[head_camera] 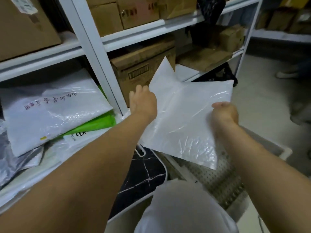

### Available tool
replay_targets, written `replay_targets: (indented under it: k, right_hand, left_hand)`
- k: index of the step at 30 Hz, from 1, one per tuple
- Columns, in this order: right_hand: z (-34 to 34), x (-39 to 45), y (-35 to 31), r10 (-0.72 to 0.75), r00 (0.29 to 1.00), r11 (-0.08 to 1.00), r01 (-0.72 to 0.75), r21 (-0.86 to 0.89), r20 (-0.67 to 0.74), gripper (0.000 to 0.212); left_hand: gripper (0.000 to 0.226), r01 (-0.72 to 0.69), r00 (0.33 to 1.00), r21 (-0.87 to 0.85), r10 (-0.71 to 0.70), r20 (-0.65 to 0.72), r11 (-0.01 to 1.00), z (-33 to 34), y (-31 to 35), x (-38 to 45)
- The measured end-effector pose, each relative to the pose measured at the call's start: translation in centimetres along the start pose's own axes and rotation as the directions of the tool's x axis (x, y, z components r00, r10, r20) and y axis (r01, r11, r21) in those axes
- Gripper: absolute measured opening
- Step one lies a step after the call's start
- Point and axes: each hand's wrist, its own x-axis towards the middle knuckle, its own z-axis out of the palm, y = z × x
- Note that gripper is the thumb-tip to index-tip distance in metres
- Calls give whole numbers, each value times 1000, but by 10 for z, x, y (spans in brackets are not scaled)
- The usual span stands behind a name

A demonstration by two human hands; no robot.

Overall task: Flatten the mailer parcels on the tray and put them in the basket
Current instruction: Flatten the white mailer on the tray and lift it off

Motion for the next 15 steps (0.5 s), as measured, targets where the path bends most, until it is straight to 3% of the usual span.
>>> replay_targets:
  k: [2, 6, 10, 15]
  right_hand:
    - [11, 13, 29, 25, 999, 998, -23, 53, -25, 28]
    - [41, 29, 78, 234, 962, 955, -200, 217, -142, 35]
    - [72, 35, 123, 258, 940, 965, -239, 109, -221, 37]
    - [104, 43, 156, 260, 923, 963, -268, 9, -283, 38]
  left_hand:
    - [39, -80, 996, 40, 81, -27, 996, 15, 17, 18]
    - [43, -155, 988, 27, 155, -6, 988, 54, 44, 42]
    - [62, -199, 979, 34, 197, 56, 979, 97, 58, 52]
    - [63, -322, 916, 34, 302, 265, 946, 159, 56, 41]
